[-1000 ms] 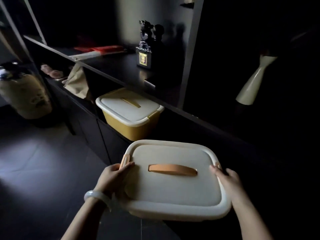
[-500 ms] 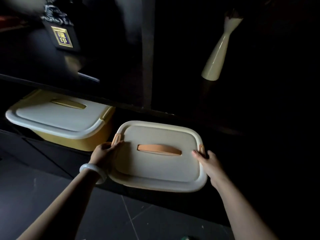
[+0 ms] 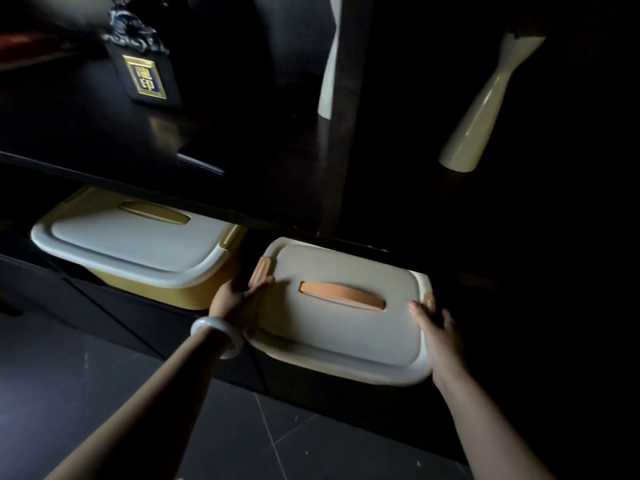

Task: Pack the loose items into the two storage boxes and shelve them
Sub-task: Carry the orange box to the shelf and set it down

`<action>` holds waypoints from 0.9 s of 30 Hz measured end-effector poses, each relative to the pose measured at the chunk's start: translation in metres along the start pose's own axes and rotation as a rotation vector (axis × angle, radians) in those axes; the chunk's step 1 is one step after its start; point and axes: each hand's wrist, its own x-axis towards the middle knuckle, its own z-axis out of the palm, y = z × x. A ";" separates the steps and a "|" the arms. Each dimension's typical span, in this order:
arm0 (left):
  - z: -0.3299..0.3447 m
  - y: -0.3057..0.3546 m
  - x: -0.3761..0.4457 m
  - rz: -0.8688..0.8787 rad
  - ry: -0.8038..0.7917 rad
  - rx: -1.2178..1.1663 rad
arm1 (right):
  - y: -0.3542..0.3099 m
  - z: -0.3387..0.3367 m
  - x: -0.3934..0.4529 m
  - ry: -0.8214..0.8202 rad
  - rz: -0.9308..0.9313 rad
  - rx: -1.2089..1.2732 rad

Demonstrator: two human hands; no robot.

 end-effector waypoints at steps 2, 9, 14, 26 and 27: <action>0.004 -0.009 -0.017 0.017 0.042 -0.145 | -0.001 0.000 -0.001 0.018 -0.006 -0.012; 0.028 -0.046 -0.087 0.126 -0.075 -0.423 | -0.002 0.001 -0.005 0.033 -0.005 0.010; 0.040 -0.052 -0.102 0.083 -0.100 -0.455 | -0.001 0.007 -0.011 0.047 0.011 0.049; 0.032 -0.044 -0.078 0.079 -0.101 -0.654 | -0.031 0.031 0.001 -0.104 -0.021 0.072; 0.032 -0.045 -0.077 0.079 -0.106 -0.651 | -0.027 0.031 0.000 -0.103 -0.011 0.084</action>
